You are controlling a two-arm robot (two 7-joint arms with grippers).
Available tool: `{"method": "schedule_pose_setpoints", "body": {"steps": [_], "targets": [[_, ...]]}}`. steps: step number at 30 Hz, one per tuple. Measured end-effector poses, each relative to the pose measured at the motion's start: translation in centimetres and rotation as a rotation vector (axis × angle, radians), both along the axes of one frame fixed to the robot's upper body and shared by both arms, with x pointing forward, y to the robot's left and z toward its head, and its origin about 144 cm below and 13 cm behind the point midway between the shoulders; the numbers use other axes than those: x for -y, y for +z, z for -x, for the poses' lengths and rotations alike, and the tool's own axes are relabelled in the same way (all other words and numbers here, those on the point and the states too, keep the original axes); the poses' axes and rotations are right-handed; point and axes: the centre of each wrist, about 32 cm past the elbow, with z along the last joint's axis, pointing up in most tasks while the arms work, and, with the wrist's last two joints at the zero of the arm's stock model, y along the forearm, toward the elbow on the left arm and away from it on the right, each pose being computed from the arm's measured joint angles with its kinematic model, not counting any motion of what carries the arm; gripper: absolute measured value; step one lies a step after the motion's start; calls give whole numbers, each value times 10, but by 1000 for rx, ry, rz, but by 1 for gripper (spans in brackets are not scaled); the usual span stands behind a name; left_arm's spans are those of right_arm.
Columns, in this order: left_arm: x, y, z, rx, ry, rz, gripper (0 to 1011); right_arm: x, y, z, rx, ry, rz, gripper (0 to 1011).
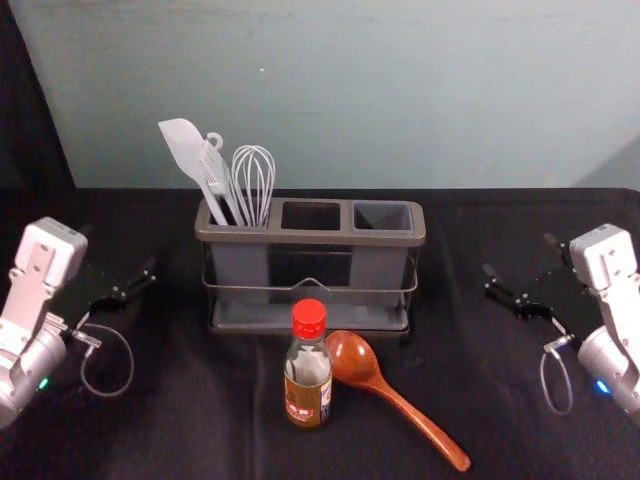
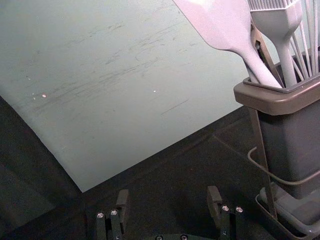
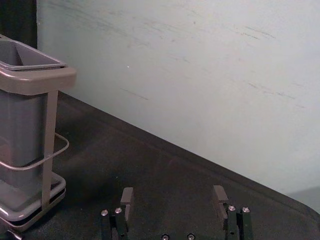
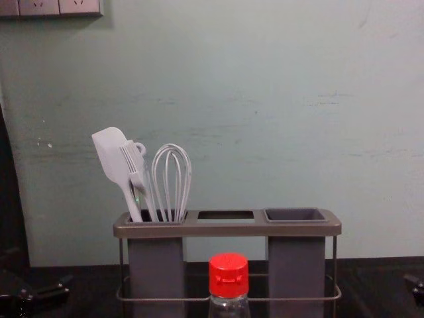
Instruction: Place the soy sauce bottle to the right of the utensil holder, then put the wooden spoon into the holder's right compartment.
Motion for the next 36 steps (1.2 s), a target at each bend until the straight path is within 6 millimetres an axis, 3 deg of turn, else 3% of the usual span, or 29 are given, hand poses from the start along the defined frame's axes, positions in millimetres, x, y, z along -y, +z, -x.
{"method": "schedule_pose_setpoints", "body": {"steps": [29, 36], "targets": [[0, 0, 0, 0, 0, 0, 1012, 0, 0, 0, 1, 0, 0, 1002], [0, 0, 0, 0, 0, 0, 1012, -1, 3, 8, 56, 11, -16, 1003]]}}
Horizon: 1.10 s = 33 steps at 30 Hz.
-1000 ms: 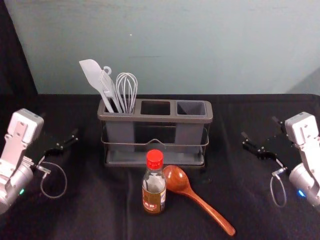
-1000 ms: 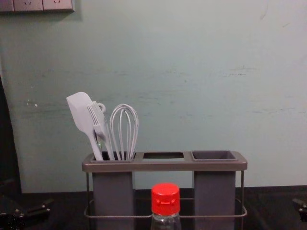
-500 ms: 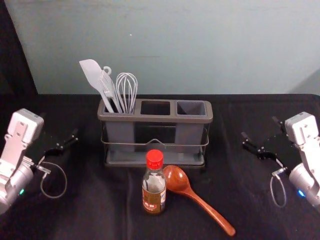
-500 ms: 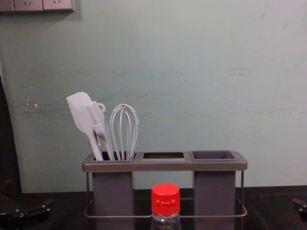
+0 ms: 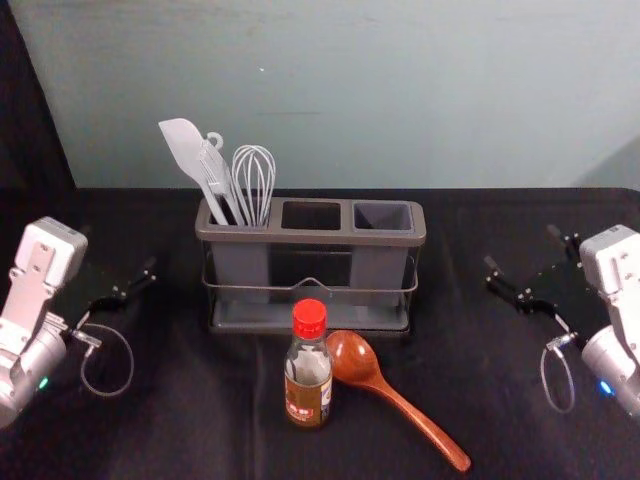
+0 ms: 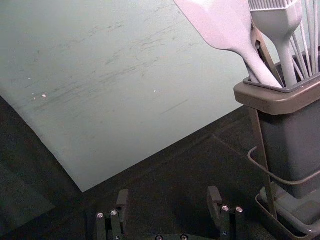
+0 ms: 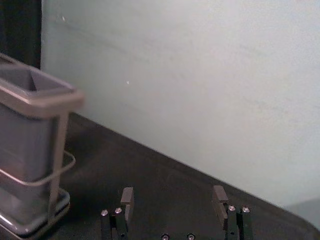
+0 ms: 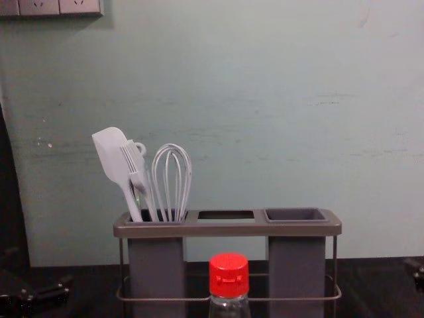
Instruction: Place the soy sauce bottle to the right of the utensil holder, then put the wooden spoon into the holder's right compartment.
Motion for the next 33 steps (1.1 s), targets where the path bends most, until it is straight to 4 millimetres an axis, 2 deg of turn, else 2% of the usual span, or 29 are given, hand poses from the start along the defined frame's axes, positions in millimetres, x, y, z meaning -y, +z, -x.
{"method": "schedule_pose_setpoints", "body": {"steps": [12, 22, 33], "targets": [[0, 0, 0, 0, 0, 0, 1011, -1, 22, 32, 109, 55, -8, 1002], [0, 0, 0, 0, 0, 0, 1011, 13, 14, 68, 100, 119, -57, 1002], [0, 0, 0, 0, 0, 0, 1012, 23, 9, 83, 71, 318, -112, 1003]]}}
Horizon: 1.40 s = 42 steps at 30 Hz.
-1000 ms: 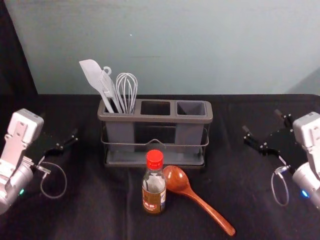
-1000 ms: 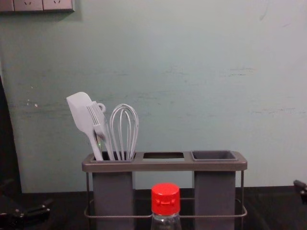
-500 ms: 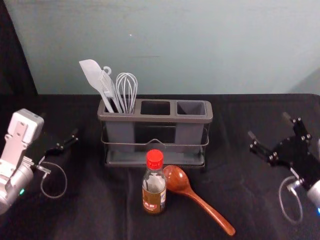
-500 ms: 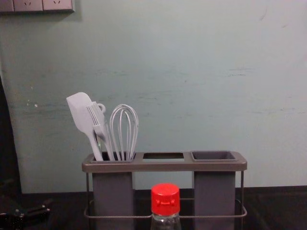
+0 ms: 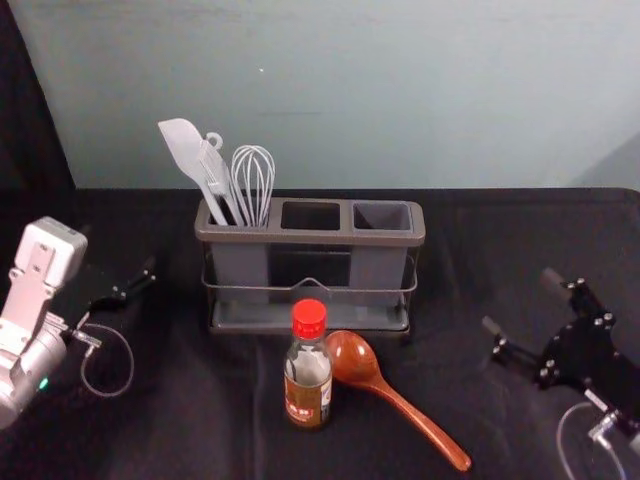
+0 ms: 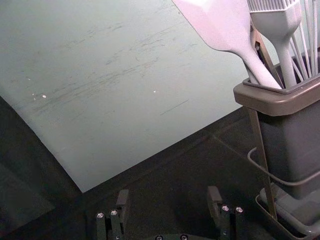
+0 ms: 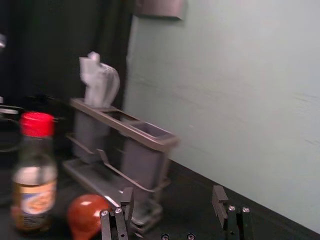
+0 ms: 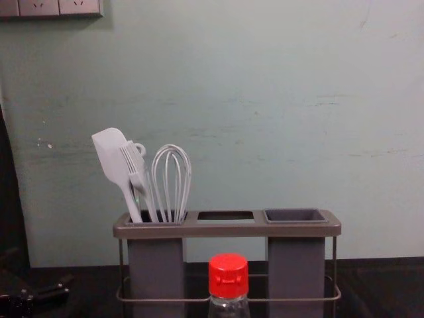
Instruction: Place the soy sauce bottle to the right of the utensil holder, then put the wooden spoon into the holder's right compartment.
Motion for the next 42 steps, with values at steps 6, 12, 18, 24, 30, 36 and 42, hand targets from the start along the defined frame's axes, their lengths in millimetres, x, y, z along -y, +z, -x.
{"method": "schedule_pose_setpoints", "body": {"steps": [6, 12, 18, 24, 30, 36, 42], "targets": [[0, 0, 0, 0, 0, 0, 1012, 0, -9, 1, 0, 142, -35, 1003], [0, 0, 0, 0, 0, 0, 1011, -3, -12, 1, -1, 262, -39, 1003], [0, 0, 0, 0, 0, 0, 1012, -9, -10, 0, 9, 357, -32, 1002], [0, 0, 0, 0, 0, 0, 1011, -14, -6, -1, 21, 425, -1, 1002], [0, 0, 0, 0, 0, 0, 1011, -20, -4, -3, 27, 467, 16, 1003], [0, 0, 0, 0, 0, 0, 1011, -29, 0, -9, 17, 502, 23, 1002], [0, 0, 0, 0, 0, 0, 1011, -38, 0, -17, 0, 530, 16, 1002]]}}
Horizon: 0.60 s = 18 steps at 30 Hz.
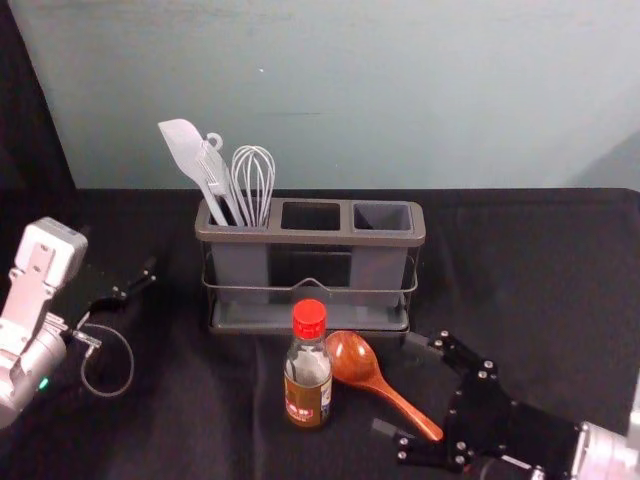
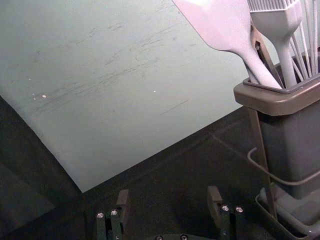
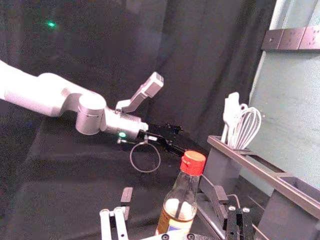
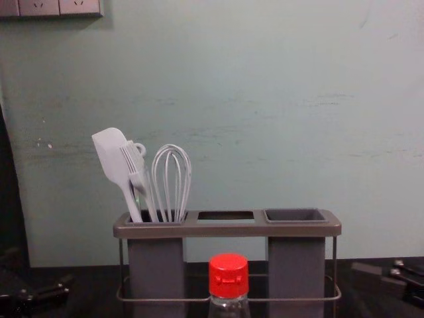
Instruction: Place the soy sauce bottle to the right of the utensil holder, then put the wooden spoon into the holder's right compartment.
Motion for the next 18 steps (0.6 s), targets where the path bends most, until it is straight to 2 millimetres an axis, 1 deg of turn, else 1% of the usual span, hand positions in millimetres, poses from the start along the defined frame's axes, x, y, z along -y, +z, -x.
{"method": "schedule_pose_setpoints", "body": {"steps": [8, 11, 12, 14, 18], "targets": [[0, 0, 0, 0, 0, 0, 1011, -13, 3, -15, -72, -12, -17, 1003], [0, 0, 0, 0, 0, 0, 1012, -22, 8, -25, -118, -21, -21, 1002], [0, 0, 0, 0, 0, 0, 1011, -22, 8, -25, -118, -21, -21, 1003], [0, 0, 0, 0, 0, 0, 1012, -29, 10, -31, -152, -30, -24, 1002], [0, 0, 0, 0, 0, 0, 1012, -36, 13, -37, -186, -34, -24, 1003]]}}
